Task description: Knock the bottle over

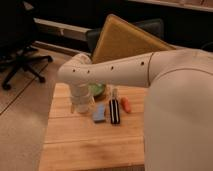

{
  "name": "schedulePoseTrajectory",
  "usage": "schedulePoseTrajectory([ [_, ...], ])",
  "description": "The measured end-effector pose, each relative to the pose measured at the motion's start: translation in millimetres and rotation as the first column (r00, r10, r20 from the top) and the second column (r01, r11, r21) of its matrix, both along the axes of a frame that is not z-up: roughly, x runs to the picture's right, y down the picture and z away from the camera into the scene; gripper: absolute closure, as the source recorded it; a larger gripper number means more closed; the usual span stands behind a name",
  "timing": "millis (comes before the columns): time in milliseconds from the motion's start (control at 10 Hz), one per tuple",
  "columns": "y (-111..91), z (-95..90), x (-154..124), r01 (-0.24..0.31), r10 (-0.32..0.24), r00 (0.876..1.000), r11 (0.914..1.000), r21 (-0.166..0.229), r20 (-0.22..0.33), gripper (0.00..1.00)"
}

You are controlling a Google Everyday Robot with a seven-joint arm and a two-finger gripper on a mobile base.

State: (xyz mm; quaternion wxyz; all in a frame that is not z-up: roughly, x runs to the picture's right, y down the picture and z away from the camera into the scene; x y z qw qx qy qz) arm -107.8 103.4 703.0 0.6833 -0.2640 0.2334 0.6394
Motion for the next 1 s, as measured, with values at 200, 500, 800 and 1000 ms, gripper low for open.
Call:
schedulePoseTrajectory([
  [200,0,0.0,0,0.000,0.000,1.000,1.0000,0.000,0.000,0.35],
  [500,0,-0.2,0,0.000,0.000,1.000,1.0000,0.000,0.000,0.35],
  [800,-1,0.2,1,0.001,-0.001,1.000,1.0000,0.002,-0.002,0.35],
  [1000,-23,10.7,36,0.008,-0.007,0.999,0.9988,0.049,-0.039,0.35],
])
